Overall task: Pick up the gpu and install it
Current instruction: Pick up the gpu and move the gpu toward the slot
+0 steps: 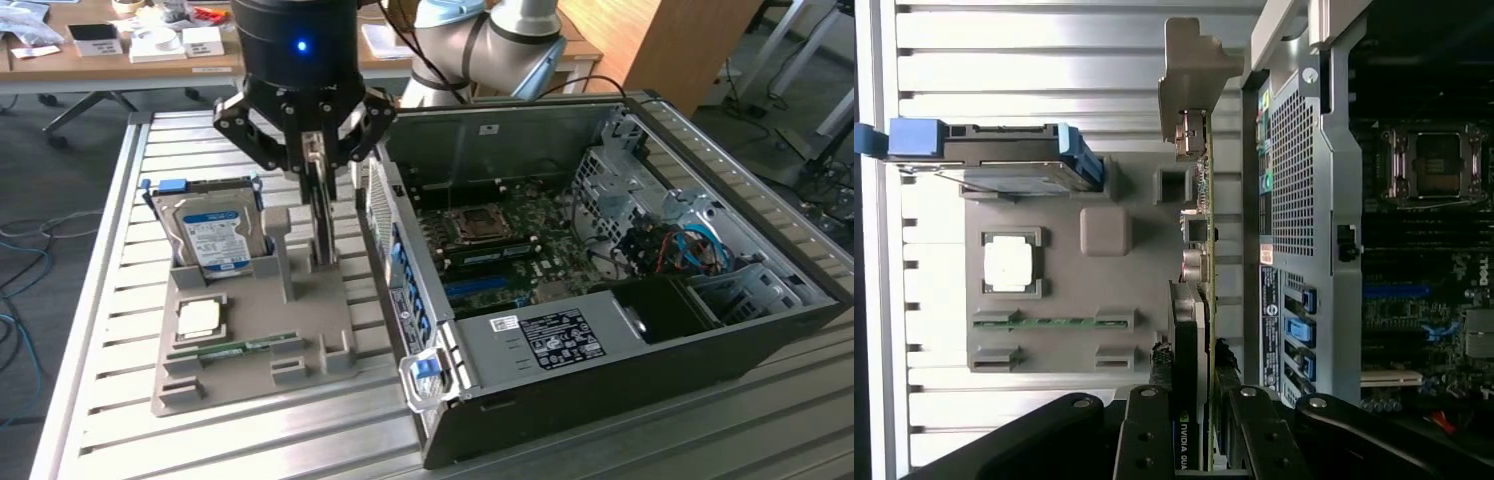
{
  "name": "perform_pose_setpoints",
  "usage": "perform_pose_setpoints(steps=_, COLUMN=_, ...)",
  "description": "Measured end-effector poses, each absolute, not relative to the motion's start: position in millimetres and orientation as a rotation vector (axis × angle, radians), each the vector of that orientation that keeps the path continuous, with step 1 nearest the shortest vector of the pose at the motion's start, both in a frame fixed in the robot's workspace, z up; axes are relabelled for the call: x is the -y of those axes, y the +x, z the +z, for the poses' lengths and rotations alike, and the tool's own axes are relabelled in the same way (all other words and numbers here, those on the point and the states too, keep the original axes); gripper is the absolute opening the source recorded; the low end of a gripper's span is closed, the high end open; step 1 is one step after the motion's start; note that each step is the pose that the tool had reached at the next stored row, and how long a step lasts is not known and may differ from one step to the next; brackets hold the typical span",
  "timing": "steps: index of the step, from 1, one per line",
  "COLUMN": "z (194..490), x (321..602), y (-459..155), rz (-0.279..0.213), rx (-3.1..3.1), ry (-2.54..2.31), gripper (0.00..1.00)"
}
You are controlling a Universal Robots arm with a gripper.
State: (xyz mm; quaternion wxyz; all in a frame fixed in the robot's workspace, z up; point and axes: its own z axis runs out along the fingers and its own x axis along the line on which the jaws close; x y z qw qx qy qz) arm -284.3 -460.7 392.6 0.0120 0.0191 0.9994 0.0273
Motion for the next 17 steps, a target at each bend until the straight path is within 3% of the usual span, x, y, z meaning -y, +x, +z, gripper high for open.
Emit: perform_pose_setpoints(steps=17, z=411.4, x=460.7, y=-284.3, rz=0.085, rx=-3.116, ry=0.060, gripper=0.27)
